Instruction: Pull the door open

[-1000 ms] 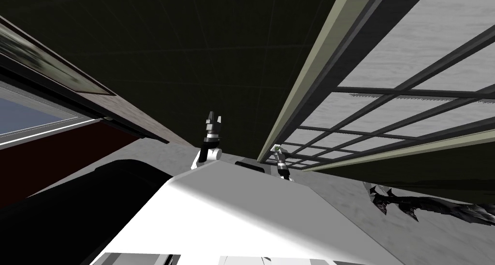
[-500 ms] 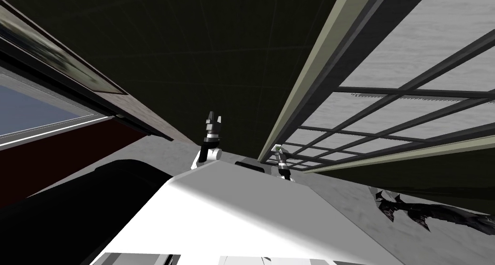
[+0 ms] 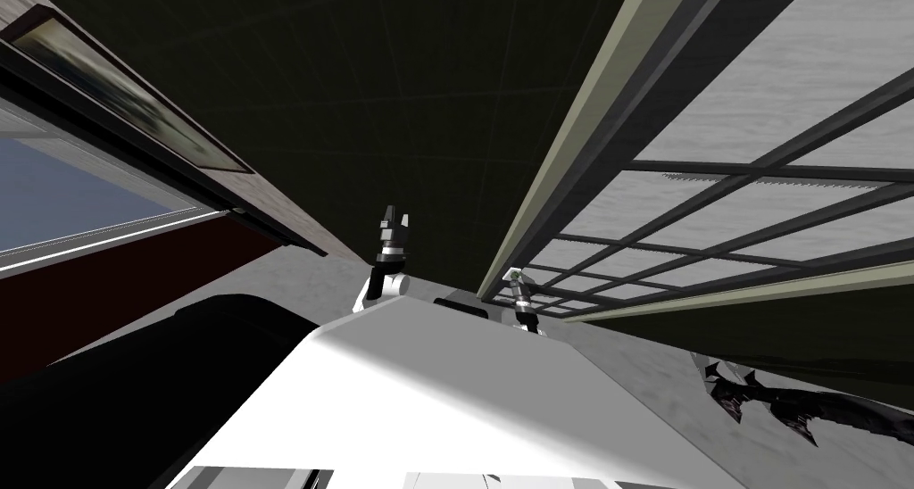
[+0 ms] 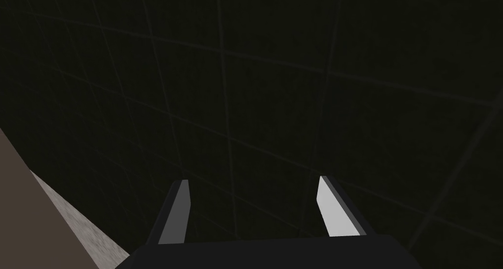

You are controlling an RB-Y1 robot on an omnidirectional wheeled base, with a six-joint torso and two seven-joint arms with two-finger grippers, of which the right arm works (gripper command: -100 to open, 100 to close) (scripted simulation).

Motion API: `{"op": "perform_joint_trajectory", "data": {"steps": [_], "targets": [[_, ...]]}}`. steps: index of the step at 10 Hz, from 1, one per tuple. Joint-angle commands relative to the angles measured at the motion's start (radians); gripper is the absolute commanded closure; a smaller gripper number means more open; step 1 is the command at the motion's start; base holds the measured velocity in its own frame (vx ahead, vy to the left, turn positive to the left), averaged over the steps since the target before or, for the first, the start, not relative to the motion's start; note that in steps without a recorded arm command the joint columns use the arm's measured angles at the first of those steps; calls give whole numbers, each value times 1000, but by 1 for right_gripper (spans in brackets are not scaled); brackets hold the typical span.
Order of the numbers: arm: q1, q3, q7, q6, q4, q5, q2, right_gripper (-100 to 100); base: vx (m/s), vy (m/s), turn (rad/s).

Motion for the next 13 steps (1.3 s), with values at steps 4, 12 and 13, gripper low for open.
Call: {"op": "perform_joint_trajectory", "data": {"steps": [4,12,13], "targets": [[-3,34,-119,-3,16,-43,-1,100,-28,-4,71],[-6,51,-256,-2,21,-91,-13,100,-20,0,48],[-6,51,-256,-2,21,-91,-13,100,-8,-1,-15]]}}
